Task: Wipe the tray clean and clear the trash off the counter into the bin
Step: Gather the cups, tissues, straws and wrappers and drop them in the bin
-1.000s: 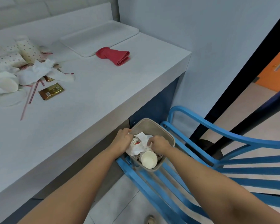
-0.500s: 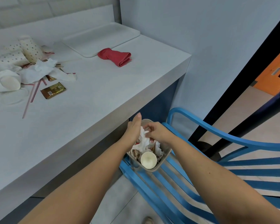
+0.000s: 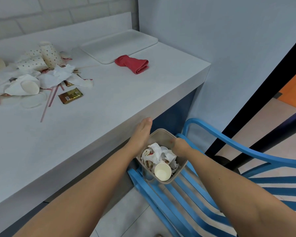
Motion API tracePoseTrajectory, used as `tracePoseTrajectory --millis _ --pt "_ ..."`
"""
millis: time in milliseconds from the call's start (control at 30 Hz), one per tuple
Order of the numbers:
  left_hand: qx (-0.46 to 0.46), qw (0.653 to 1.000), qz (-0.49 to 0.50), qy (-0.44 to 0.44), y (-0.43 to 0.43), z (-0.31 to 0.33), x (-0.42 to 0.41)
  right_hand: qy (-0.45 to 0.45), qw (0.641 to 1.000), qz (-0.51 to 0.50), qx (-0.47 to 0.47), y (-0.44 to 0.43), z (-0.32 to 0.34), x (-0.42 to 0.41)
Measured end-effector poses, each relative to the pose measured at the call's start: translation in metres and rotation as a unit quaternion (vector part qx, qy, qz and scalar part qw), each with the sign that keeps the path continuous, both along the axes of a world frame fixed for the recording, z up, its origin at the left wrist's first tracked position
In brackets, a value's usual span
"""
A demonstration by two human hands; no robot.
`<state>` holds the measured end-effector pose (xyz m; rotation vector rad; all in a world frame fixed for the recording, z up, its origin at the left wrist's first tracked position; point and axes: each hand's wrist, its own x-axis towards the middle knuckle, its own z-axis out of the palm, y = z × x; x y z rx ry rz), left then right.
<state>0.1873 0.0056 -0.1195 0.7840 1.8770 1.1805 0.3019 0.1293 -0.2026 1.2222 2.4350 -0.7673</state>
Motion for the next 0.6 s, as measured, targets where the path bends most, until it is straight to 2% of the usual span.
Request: tracePoseTrajectory --millis 133,333,467,600 --pt "0.073 0.996 0.045 -0.008 -0.008 0.018 -0.007 0.034 0.999 0.032 -0.021 -0.006 0.042 -0.019" --pt "0.168 0.978 0.117 0.033 -0.026 0.048 -0.031 0.181 0.978 0.099 0.038 -0.039 0.136 -0.062" --pt "0.188 0.963 0.168 0.092 -0.049 0.065 -0.062 0.238 0.962 0.121 0.06 -0.069 0.176 -0.097" --pt "0.189 0.952 0.222 0.095 -0.084 0.077 -0.1 0.26 0.953 0.14 0.065 -0.104 0.194 -0.136"
